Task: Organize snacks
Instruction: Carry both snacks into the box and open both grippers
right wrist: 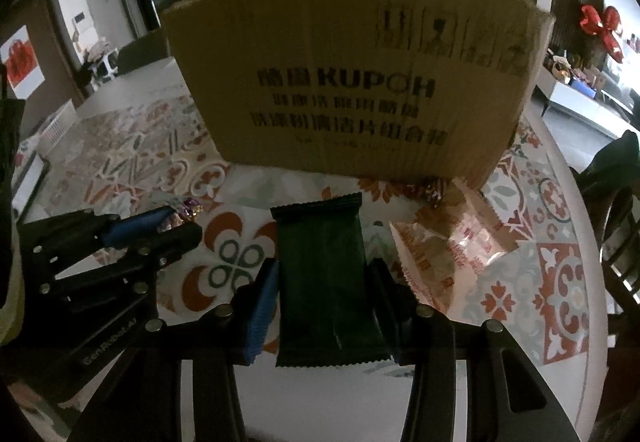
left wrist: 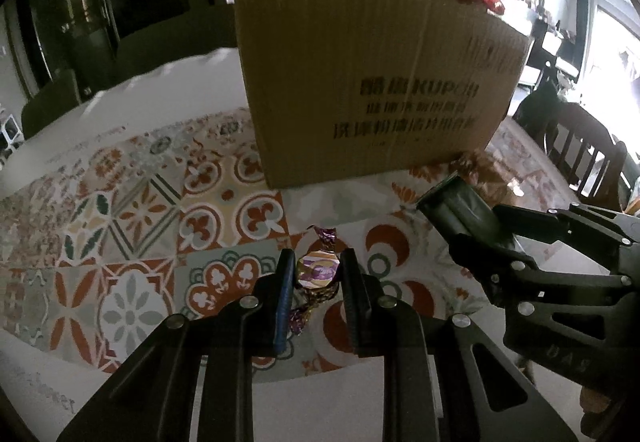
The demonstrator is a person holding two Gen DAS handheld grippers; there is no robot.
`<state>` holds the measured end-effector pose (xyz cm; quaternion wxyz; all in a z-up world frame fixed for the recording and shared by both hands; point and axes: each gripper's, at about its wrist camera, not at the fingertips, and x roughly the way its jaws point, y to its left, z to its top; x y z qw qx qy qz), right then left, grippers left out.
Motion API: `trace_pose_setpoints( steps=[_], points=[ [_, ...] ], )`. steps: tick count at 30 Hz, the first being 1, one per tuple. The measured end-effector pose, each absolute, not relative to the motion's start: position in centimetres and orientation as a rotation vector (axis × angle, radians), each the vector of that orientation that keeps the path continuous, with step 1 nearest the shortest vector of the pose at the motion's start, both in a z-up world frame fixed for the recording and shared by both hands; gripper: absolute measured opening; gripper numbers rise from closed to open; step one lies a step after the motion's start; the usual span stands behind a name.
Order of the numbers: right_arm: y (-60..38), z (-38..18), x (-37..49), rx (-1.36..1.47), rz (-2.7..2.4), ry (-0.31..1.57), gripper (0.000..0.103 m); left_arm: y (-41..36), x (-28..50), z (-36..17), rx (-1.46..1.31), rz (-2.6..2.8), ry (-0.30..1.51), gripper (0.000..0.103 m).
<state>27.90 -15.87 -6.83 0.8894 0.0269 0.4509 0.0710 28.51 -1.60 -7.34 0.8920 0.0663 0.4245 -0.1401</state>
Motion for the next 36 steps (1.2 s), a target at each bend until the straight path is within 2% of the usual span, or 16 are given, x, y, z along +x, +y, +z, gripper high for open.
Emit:
trace_pose_setpoints(
  steps=[22, 36],
  points=[
    [-17.7, 2.5, 24.8, 0.1, 0.155, 0.709, 0.047, -1.8, 25.7, 3.1, 0.105, -0.271, 0.646, 0.023],
    [-19.9, 7.8, 25.4, 0.09, 0.128, 0.594, 0.047, -2.8, 27.0, 7.4, 0.114, -0.292, 0.556, 0.023]
  ],
)
